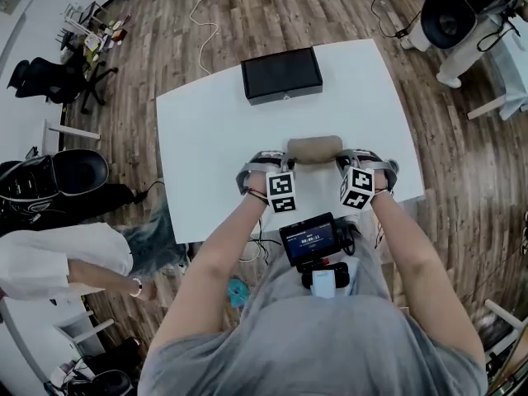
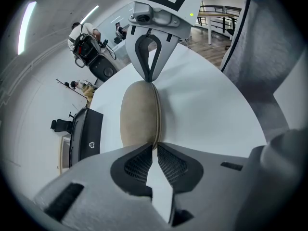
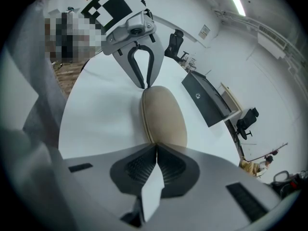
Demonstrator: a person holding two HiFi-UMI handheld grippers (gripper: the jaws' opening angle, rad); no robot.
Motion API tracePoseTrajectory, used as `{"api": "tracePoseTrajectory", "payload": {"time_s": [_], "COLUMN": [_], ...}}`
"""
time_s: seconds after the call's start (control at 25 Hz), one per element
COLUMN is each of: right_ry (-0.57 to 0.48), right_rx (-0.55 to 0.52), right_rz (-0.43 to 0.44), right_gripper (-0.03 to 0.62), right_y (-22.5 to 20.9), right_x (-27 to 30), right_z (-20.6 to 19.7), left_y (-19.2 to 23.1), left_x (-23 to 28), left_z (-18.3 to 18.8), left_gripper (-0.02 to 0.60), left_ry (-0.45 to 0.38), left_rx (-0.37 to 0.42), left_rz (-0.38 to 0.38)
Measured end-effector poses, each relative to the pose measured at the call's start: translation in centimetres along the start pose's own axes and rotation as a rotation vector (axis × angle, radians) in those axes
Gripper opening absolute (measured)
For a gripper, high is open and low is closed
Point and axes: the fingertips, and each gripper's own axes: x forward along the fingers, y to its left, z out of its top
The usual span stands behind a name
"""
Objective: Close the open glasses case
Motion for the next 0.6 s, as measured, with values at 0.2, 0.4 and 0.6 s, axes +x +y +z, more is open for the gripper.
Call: {"api": "tracePoseTrajectory", "payload": {"time_s": [0.2,0.4,0.6], "right_ry": [0.002,0.0,0.0], "right_rx": [0.001,-0.002,-0.004], "right_rz": [0.0,0.007,0.003], "right_gripper": [0.034,0.034,0.034], "right_y": [-0.26,-0.34,-0.6], "right_x": [-0.13,-0.11,-0.13], "right_z": [0.13,0.19,0.29], "left_y": [0.26,0.44,0.67], "left_x": [-0.22,-0.22,-0.28], "left_z": [-0.08,-0.07,-0.15], "left_gripper": [0.046,0.046,0.046], "left_ry": [0.002,0.001,0.004], "left_rx": [0.003,0.005,0.009], "left_rz": [-0.004,-0.008,-0.008]}}
